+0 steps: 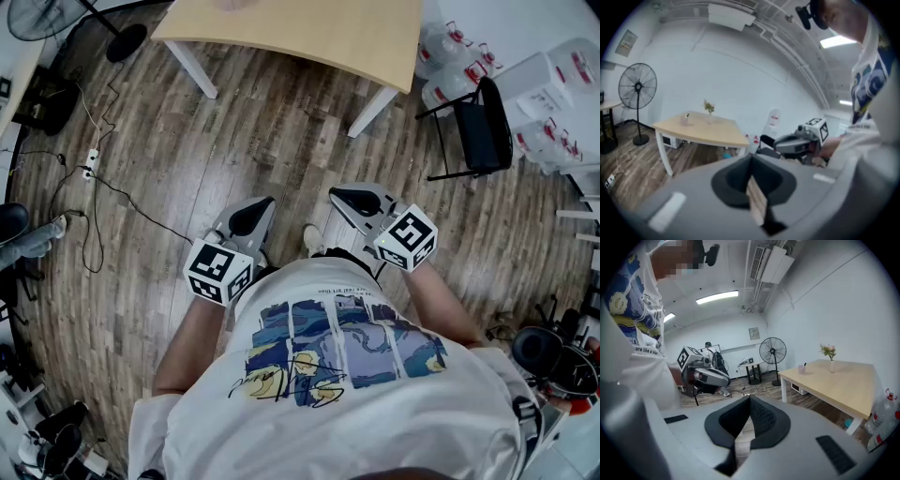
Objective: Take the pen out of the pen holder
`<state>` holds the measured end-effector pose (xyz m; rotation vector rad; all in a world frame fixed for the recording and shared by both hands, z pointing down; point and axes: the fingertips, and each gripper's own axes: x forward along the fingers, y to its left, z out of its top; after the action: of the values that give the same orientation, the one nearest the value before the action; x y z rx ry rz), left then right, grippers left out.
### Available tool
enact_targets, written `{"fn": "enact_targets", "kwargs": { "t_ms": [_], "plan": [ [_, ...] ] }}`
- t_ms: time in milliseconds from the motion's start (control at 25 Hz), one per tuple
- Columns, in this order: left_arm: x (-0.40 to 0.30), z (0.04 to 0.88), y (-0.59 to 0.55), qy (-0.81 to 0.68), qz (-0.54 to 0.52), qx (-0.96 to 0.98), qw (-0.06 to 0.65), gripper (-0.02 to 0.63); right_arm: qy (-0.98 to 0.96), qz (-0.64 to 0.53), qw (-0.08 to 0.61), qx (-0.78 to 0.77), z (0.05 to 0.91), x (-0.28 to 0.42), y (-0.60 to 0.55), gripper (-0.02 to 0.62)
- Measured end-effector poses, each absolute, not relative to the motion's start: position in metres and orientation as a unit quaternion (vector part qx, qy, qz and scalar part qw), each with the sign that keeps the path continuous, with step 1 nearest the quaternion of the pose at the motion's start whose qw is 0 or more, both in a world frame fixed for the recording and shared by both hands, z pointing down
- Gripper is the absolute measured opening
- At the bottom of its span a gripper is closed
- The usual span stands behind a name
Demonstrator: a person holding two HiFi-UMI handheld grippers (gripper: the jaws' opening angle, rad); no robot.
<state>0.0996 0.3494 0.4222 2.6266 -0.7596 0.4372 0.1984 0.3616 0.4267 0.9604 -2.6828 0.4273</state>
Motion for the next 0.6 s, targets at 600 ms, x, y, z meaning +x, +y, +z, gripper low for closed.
{"fn": "enact_targets", "kwargs": {
  "t_ms": [600],
  "plan": [
    [0.151,0.425,0.303,-0.333,0.168,0.907,0.196,0.009,-0.938,0.173,0.105,0.282,0.448,0.25,0.29,0.006]
  ]
}}
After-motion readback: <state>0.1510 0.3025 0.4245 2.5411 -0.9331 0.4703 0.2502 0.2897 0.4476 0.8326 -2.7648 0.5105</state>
